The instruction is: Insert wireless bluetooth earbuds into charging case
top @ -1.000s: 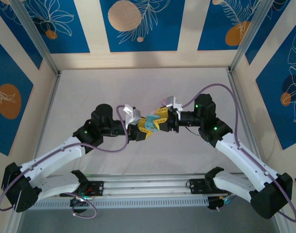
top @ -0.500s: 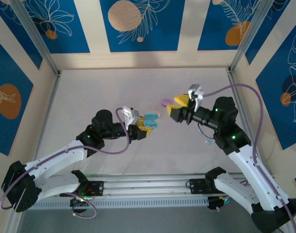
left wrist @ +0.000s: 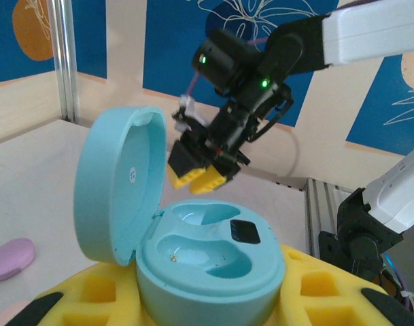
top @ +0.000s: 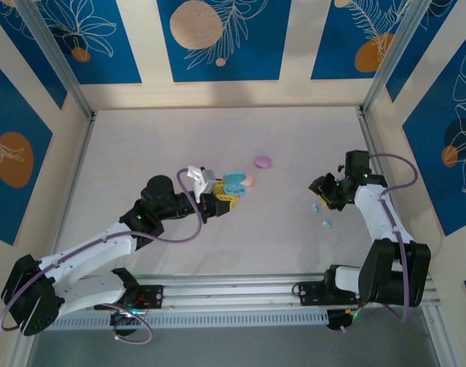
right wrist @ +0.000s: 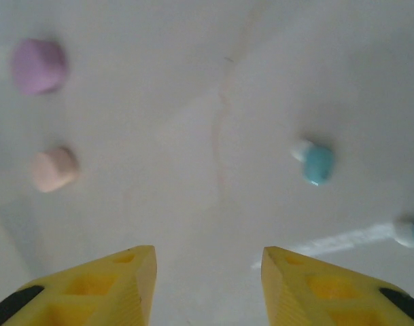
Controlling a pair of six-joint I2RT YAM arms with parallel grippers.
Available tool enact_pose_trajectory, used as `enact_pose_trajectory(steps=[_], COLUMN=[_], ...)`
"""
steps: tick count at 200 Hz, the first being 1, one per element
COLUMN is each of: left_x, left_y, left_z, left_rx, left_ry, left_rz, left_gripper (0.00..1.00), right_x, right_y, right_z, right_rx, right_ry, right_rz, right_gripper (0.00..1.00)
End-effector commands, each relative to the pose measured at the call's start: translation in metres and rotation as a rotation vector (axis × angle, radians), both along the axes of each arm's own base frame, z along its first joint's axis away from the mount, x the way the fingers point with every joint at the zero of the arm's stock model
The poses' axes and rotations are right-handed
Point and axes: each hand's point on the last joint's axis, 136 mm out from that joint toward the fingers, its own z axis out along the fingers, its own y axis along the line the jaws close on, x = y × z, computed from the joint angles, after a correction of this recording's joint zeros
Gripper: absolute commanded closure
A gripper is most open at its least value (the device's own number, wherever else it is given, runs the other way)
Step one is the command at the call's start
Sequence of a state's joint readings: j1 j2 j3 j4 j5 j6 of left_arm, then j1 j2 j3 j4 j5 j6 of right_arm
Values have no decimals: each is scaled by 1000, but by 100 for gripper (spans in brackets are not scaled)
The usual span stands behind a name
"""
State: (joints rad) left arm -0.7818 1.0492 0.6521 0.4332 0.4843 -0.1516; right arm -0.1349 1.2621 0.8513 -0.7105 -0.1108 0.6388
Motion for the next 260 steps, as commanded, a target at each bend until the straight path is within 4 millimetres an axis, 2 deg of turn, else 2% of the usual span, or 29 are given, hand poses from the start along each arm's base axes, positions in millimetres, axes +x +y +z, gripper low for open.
enact_pose_trajectory(steps=[1,43,77,105,134,168,213,260], left_x=[-4,-5,-7,-6,-7,-7,-9,-9], left_y=[3,4,7,8,6,6,7,9], left_z=[11,11,12,11,10,11,17,17], left_rx=[-31,-26,-24,-22,-22,-22,-33,-32], left_ry=[-34,-31,-36,-41,-38,-37,-28,-23], left_rz=[9,8,13,20,10,8,5,14], left_gripper=[74,74,73,73,73,73,73,73], right_x=[-8,-8,-16,-19,-6,2,10,17], right_y=[-8,-19,-44,-51,-33,-24,-24,4], right_z=[-11,-42,-46,-55,-56,-58,-70,-67], right_rx=[-25,-70,-167,-73,66,48,43,105], right_ry=[71,179,224,210,153,157,196,169], right_rz=[-35,-50,-140,-209,-134,-68,-39,55], right_gripper=[54,54,51,49,51,51,51,52])
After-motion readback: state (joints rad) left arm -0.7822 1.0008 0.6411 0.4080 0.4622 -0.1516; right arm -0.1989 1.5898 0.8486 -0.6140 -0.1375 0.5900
